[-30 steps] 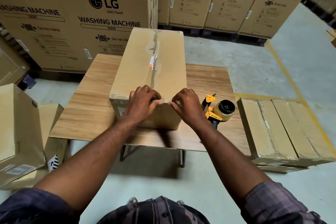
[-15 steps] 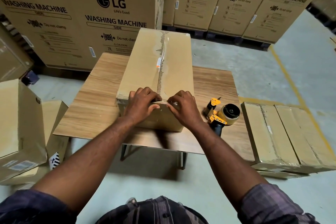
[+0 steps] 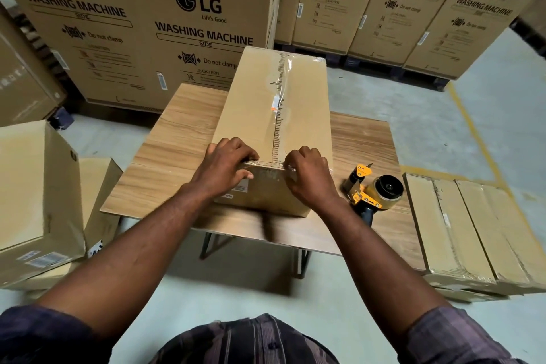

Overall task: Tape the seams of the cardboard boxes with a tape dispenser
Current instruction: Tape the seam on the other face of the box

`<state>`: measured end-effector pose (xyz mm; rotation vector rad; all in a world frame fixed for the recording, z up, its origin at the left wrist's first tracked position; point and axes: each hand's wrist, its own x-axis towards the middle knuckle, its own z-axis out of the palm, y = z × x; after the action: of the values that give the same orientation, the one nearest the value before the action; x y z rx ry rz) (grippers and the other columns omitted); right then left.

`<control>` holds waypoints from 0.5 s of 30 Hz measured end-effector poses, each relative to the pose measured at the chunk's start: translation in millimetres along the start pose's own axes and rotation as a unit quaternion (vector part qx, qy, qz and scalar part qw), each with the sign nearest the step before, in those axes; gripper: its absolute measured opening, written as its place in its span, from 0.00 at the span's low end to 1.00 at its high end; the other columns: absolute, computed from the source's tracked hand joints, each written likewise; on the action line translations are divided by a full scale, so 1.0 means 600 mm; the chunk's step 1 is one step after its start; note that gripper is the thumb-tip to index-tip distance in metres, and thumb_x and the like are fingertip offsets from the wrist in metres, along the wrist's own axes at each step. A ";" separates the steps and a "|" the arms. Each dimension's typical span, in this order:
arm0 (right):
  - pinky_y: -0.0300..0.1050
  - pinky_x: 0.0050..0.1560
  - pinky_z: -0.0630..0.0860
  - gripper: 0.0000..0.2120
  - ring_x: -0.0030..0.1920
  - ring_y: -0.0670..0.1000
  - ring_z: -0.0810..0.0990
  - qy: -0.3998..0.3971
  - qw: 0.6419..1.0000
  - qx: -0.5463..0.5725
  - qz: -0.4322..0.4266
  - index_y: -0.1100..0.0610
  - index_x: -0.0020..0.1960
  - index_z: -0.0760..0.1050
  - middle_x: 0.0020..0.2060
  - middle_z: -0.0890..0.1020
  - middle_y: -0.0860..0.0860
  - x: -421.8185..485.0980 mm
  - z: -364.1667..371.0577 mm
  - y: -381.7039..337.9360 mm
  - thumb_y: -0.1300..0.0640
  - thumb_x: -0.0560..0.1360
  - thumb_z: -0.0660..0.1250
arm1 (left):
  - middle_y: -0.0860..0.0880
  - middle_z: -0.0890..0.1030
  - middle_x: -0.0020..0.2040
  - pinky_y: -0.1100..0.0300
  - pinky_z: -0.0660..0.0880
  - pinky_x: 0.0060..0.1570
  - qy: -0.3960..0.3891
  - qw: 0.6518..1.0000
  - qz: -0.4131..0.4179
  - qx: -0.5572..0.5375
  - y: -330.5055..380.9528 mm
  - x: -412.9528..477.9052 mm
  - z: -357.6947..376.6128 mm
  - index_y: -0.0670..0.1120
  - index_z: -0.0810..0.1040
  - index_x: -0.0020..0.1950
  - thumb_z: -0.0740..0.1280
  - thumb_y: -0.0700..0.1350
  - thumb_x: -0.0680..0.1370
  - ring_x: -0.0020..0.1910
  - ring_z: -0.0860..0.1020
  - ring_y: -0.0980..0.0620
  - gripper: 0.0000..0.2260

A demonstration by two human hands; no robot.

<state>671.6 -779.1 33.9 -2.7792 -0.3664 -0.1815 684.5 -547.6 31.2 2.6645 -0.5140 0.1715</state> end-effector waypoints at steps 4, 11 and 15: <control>0.52 0.50 0.73 0.11 0.51 0.55 0.75 0.009 1.000 0.026 -0.013 0.53 0.51 0.78 0.47 0.80 0.52 0.022 0.005 -0.048 0.47 0.75 0.73 | 0.55 0.77 0.53 0.53 0.62 0.53 0.034 0.999 -0.003 -0.002 -0.005 0.000 -0.008 0.56 0.81 0.57 0.73 0.56 0.74 0.56 0.73 0.51 0.13; 0.52 0.52 0.70 0.12 0.54 0.56 0.74 0.013 0.999 0.015 0.038 0.51 0.53 0.77 0.50 0.79 0.51 0.018 0.023 -0.055 0.51 0.71 0.74 | 0.56 0.75 0.55 0.52 0.65 0.57 0.018 0.999 -0.012 -0.027 -0.042 -0.019 -0.025 0.58 0.80 0.60 0.76 0.52 0.72 0.58 0.70 0.54 0.17; 0.51 0.49 0.72 0.12 0.50 0.54 0.75 0.011 0.997 0.069 0.020 0.52 0.51 0.78 0.46 0.80 0.51 0.041 0.024 -0.098 0.48 0.73 0.74 | 0.53 0.77 0.50 0.52 0.73 0.54 0.031 0.996 -0.018 -0.083 -0.067 -0.018 -0.041 0.53 0.82 0.55 0.75 0.51 0.74 0.55 0.72 0.53 0.11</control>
<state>680.5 -714.9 42.8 -2.6439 -0.3055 -0.1701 688.9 -499.6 35.9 2.4969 -0.4392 0.1915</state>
